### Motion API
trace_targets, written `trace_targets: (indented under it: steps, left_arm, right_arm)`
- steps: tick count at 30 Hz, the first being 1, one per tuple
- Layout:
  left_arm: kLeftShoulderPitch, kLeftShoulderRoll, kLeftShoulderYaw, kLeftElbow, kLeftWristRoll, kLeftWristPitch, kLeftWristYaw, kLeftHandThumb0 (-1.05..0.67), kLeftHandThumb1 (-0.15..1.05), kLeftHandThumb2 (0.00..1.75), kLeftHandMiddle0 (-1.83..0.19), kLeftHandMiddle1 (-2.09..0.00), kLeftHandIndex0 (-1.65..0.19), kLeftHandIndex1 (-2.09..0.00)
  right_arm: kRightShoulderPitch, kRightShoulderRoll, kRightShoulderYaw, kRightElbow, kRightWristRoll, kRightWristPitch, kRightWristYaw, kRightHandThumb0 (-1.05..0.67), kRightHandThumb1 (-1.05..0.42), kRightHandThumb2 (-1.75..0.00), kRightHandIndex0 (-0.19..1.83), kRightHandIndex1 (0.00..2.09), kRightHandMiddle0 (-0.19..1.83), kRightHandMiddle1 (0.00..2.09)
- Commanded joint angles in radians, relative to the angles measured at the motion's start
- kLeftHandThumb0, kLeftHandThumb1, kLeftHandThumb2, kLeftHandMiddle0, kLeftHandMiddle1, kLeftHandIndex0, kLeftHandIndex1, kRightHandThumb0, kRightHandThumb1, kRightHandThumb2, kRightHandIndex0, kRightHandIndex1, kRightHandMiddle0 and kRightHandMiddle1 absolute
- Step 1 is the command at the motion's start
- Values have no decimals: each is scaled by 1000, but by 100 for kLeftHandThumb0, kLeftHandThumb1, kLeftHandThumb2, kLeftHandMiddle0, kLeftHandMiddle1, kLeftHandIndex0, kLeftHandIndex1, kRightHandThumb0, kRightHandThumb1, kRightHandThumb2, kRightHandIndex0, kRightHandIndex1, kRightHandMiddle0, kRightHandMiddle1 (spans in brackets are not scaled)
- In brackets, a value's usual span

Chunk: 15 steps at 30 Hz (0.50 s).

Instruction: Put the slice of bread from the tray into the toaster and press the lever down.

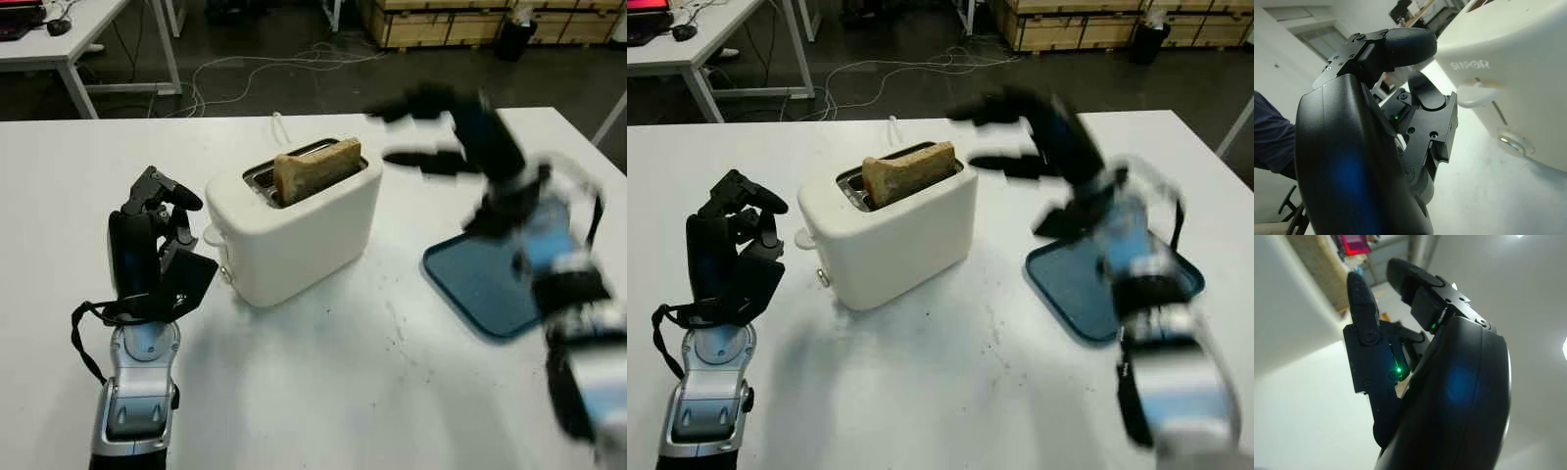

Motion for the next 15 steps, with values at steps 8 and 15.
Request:
trace_targets:
  steps: [8, 15]
  left_arm:
    - [-15, 1, -19, 15, 23, 4, 5, 10, 91, 76, -100, -175, -56, -175]
    - [-5, 11, -15, 6, 14, 8, -24, 11, 91, 77, -100, -175, -57, -175]
  right_arm:
    - [406, 267, -92, -391, 164, 264, -138, -50, -92, -37, 95, 170, 74, 147]
    - [440, 230, -119, -457, 136, 285, -100, -44, -92, -39, 98, 175, 65, 173]
